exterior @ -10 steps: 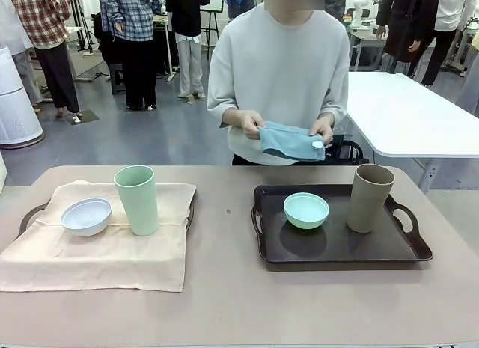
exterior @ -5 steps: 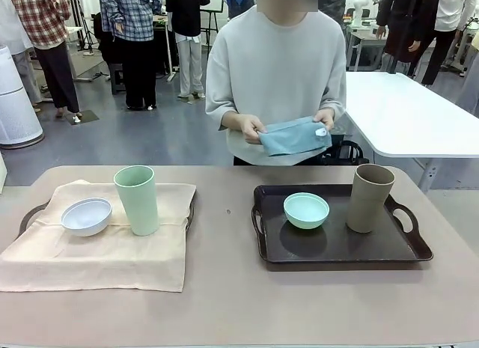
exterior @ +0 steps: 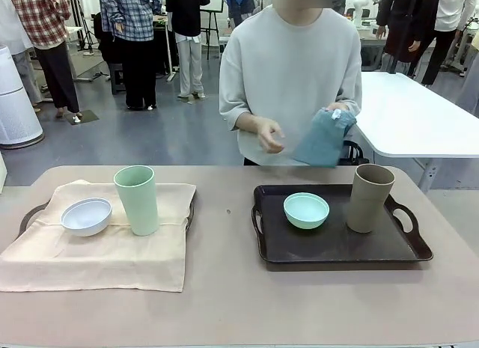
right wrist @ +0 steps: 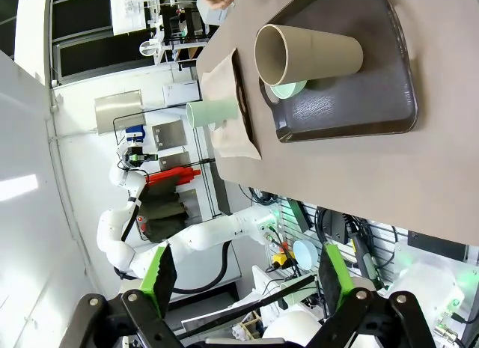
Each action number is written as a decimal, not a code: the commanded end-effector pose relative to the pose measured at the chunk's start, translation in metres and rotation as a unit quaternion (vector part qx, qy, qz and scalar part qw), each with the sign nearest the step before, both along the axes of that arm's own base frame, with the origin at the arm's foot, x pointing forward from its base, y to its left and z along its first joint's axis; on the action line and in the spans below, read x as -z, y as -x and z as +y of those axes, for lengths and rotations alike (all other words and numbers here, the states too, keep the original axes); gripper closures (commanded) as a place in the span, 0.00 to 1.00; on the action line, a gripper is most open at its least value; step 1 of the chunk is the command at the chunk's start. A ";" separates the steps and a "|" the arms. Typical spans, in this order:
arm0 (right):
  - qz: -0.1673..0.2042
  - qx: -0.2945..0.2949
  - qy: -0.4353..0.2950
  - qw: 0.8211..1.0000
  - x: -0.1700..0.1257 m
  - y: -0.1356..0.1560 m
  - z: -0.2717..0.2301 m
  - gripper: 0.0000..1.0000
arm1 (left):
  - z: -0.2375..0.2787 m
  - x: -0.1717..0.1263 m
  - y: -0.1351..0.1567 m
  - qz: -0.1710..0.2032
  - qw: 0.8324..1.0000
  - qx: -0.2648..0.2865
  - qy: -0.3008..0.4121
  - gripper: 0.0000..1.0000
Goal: Set up a tray with a mat and arrange the tableware.
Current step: Pick up the Picnic Bowl and Reusable plastic cup from the Handle tray in front of the human's position and hold them in the air.
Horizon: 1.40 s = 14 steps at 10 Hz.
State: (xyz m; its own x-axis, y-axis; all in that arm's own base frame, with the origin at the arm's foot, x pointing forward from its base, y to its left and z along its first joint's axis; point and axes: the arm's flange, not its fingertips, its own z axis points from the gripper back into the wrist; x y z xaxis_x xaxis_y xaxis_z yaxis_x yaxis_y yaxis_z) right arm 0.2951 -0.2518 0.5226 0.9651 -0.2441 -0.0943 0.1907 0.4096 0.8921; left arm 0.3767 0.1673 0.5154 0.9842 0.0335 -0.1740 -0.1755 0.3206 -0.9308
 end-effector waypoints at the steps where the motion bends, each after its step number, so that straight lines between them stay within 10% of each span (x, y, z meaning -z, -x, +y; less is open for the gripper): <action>1: -0.006 -0.003 -0.005 1.000 -0.001 0.001 -0.001 0.00 | 0.001 -0.001 0.001 -0.003 1.000 0.001 0.003 0.11; 3: 0.000 0.000 0.000 1.000 0.000 0.000 0.000 0.00 | 0.000 0.000 0.000 0.000 1.000 0.000 0.000 0.11; 6: -0.144 -0.051 0.109 0.982 -0.020 -0.029 0.018 0.00 | -0.074 -0.048 -0.008 -0.007 0.991 0.022 -0.130 0.11; 10: -0.304 -0.349 0.160 0.872 -0.022 -0.046 0.033 0.00 | -0.195 -0.077 -0.005 -0.024 0.972 0.074 -0.222 0.11; 14: -0.302 -0.464 0.132 0.822 -0.007 -0.047 0.046 0.00 | -0.307 -0.054 -0.017 -0.006 0.934 0.096 -0.345 0.11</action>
